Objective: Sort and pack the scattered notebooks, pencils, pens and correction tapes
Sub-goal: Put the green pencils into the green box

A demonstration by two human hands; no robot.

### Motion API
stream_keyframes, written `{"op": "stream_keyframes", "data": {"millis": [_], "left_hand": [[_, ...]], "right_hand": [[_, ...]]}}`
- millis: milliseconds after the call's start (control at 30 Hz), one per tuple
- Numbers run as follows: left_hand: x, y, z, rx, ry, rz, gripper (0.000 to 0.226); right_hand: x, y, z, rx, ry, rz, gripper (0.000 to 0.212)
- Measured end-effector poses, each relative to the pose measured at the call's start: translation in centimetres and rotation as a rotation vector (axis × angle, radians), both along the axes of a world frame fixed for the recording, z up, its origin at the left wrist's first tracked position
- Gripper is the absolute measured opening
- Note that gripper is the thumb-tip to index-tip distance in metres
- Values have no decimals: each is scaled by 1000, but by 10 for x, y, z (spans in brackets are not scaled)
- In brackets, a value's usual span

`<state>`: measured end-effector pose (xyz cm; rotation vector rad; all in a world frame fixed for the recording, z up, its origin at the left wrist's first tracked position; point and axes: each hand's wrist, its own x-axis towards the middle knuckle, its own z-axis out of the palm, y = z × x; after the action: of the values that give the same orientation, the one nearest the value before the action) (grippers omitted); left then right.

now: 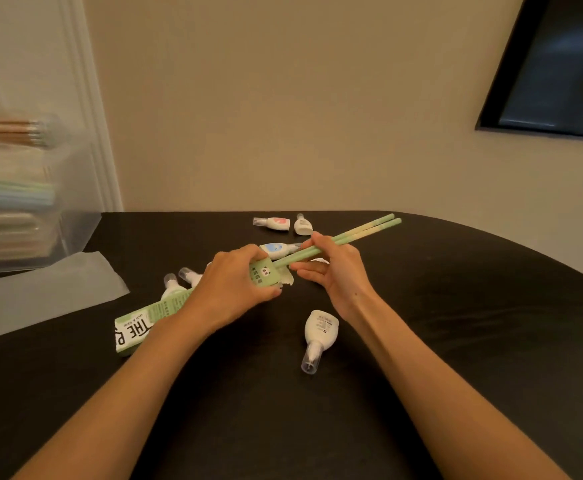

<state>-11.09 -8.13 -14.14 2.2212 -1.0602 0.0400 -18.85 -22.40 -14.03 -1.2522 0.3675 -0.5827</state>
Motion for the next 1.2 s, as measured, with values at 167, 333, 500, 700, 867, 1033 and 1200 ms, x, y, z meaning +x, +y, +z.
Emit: {"op": "stream_keyframes", "data": {"millis": [167,333,500,700,867,1033,1200], "left_hand": [[3,1,8,-35,94,-125,48],[7,9,20,-28,282,-238,30],[8,16,26,-42,365,-251,35],[5,18,27,-43,370,-256,36],[6,19,30,-69,425,-270,38],[6,21,29,-94,444,-265,39],[5,17,28,-181,266,-212,41]], "right_hand": [[-4,-3,2,22,-14,58,21],[-9,-3,4,-31,-66,111,20],[-12,0,8,-88,-121,152,19],[-17,-1,10,-111,-163,247,30],[-17,-7,9,-53,-193,139,14],[-18,-8,9,-66,-215,164,13],[-18,-9,9,-31,-227,115,11]]}}
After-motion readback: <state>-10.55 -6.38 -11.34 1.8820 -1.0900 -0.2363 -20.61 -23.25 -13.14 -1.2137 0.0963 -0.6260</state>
